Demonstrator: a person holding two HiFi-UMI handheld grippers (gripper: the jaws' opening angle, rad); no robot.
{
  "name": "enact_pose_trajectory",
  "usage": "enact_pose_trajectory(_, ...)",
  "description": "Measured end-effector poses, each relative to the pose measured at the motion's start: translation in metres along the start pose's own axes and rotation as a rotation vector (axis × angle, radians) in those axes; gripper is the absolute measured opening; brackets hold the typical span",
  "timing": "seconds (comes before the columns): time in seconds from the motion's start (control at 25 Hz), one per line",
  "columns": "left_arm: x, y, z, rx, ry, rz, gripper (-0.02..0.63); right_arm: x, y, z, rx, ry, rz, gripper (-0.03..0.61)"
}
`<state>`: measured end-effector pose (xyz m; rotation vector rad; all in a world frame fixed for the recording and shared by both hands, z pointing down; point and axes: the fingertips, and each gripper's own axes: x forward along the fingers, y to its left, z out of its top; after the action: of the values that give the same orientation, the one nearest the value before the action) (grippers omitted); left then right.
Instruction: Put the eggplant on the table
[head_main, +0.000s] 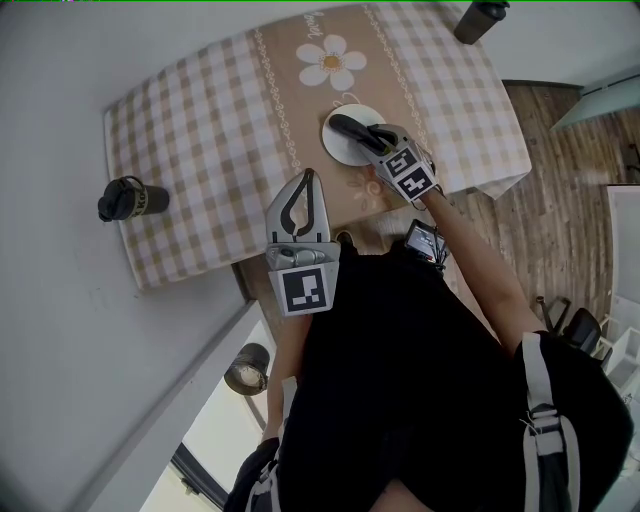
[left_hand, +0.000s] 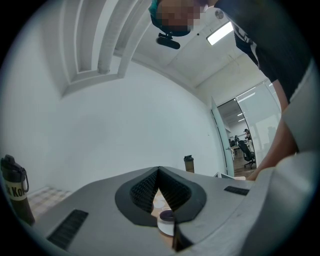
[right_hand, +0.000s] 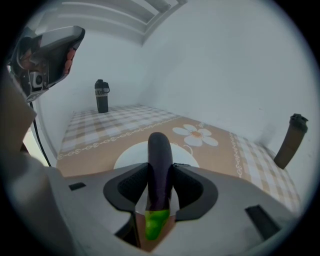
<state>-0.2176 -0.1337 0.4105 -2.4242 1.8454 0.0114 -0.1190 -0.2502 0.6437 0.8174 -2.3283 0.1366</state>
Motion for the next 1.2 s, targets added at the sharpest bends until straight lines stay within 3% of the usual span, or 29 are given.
enact_pose_trajectory(0.68,-0.005,0.005,-0.002,-0.021,-0.003,0.01,0.0,-0.001,0.005,0.004,0.029,-0.025,0.01,0.176)
enact_pose_trajectory(0.88,-0.006,0.006,0.004,-0.023,0.0,-0.002,0.0,-0.017,0.003,0.028,0.033,-0.069,0.002,0.176)
enact_pose_trajectory(1.2,0.003,-0.001,0.008,0.005,-0.013,-0.029,0.0,-0.067,-0.008,0.091,0.006,-0.243,-0.016,0.176)
